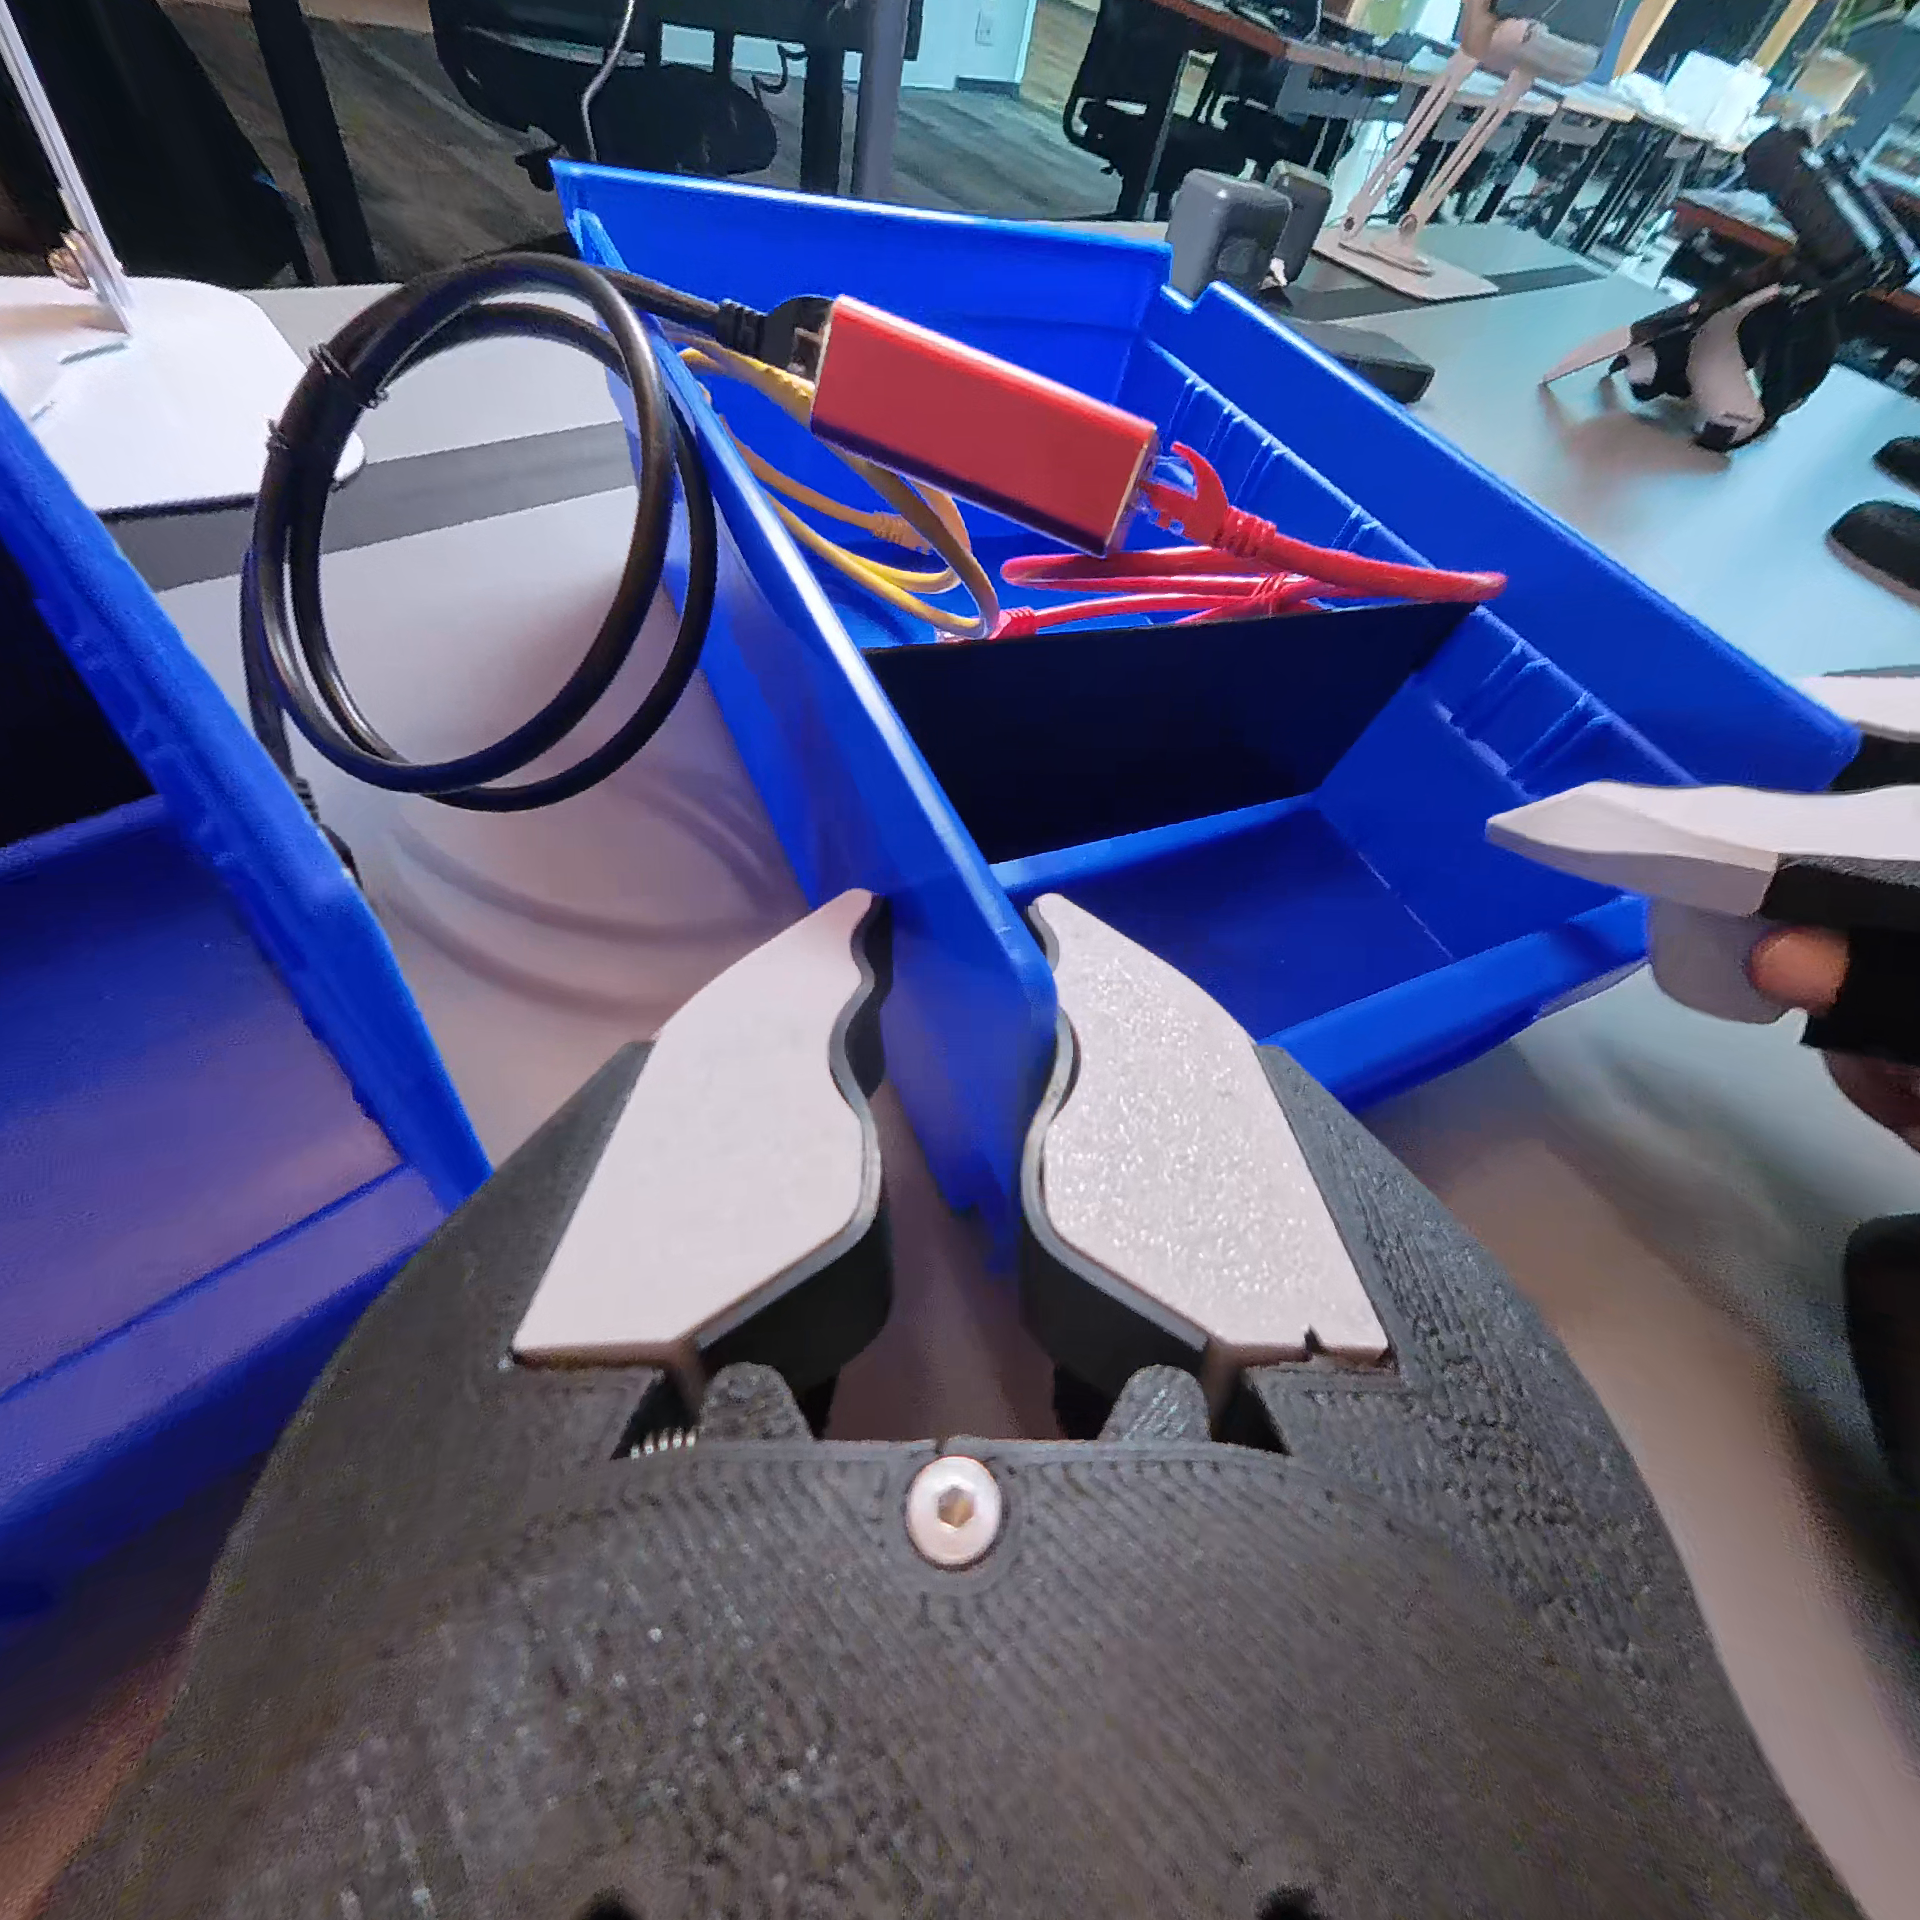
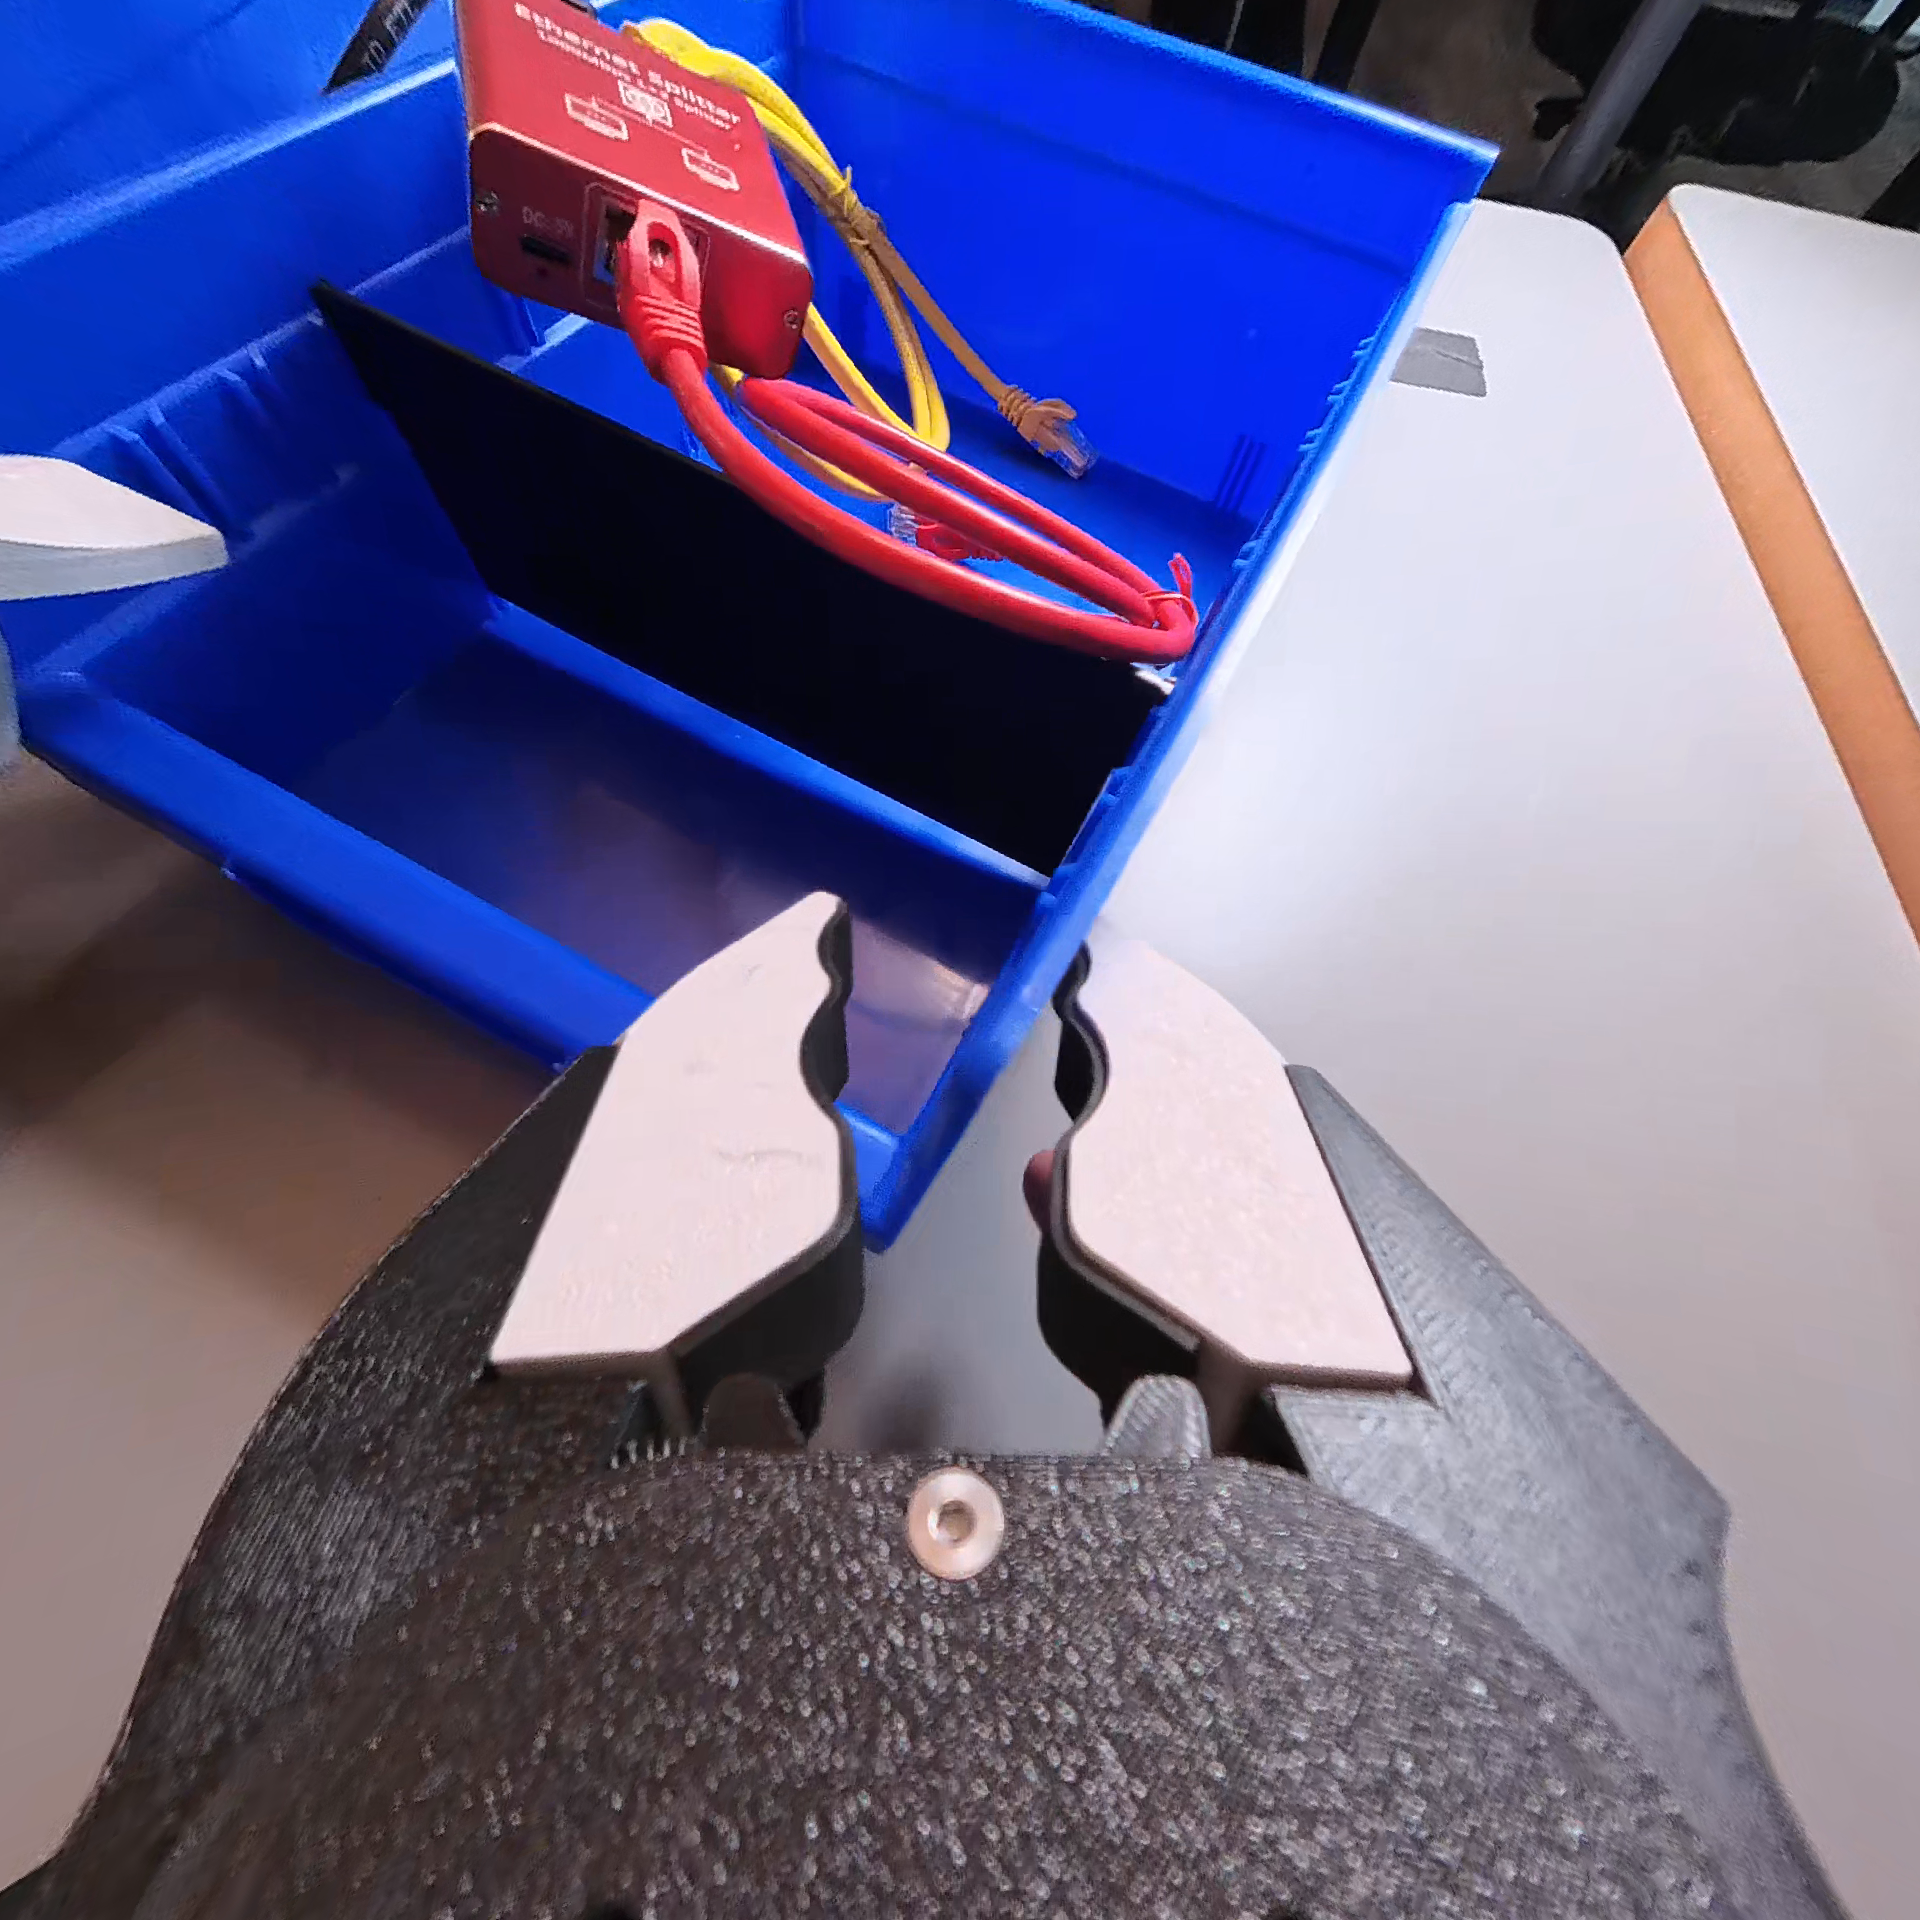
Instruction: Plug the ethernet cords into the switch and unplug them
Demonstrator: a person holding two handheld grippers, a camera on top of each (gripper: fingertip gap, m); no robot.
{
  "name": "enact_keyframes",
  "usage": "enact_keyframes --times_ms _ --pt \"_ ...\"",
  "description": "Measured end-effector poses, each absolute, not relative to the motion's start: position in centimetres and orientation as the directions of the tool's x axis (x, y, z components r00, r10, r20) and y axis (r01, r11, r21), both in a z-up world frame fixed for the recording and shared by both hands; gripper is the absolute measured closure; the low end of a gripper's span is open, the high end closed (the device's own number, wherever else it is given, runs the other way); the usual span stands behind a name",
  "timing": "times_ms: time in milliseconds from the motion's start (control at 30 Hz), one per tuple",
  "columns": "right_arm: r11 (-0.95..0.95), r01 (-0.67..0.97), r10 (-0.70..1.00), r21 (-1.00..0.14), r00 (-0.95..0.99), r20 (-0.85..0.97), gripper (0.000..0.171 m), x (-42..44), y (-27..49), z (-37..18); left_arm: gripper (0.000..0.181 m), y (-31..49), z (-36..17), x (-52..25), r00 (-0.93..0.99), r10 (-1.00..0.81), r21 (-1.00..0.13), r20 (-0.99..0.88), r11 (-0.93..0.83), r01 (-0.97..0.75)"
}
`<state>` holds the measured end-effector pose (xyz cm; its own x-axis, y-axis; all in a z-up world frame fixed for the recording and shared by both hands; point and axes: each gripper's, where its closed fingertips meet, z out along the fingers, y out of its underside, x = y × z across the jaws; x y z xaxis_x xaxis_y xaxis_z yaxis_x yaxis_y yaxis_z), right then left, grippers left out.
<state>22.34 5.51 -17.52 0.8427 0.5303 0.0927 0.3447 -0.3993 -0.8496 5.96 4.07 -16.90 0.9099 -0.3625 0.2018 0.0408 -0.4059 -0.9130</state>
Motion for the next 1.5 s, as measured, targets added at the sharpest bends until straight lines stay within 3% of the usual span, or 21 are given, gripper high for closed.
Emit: enact_keyframes --times_ms 67,267,533,800,933,1133,1500 --pt "-0.386 0.335 0.516 -0.860 0.851 0.100 0.146 22.8 5.6 -17.2 0.159 4.1 -16.8 5.9 0.915 -0.364 -0.918 0.175 -0.397 0.018" --pt "-0.330 0.295 0.488 -0.897 0.867 0.105 0.149 23.3 4.9 -15.4 0.161 3.6 -15.3 6.2 0.918 -0.383 -0.941 0.103 -0.337 -0.035" --pt "-0.131 0.261 0.529 -0.956 0.834 0.156 0.149 20.4 2.6 -6.8 0.161 0.4 -6.7 3.5 0.943 -0.334 -0.986 0.015 -0.159 -0.041" --pt "0.067 0.176 0.664 -0.982 0.727 0.176 0.151 11.2 -0.9 2.0 0.162 -6.3 3.1 -5.1 0.983 -0.127 -0.991 -0.132 0.028 -0.129" --pt "0.110 0.143 0.747 -0.984 0.641 0.177 0.151 4.2 -2.9 4.0 0.163 -10.3 5.5 -11.3 0.988 0.015 -0.988 -0.153 0.034 -0.154" --pt "0.062 0.145 0.858 -0.987 0.498 0.127 0.150 -6.6 -5.7 1.7 0.164 -15.3 3.3 -20.9 0.976 0.170 -0.990 -0.135 -0.054 -0.128" --pt "-0.089 0.313 0.962 -0.946 0.271 0.000 0.146 -20.9 -12.3 -10.5 0.166 -23.4 -8.3 -34.0 0.946 0.319 -0.971 -0.053 -0.237 0.026"
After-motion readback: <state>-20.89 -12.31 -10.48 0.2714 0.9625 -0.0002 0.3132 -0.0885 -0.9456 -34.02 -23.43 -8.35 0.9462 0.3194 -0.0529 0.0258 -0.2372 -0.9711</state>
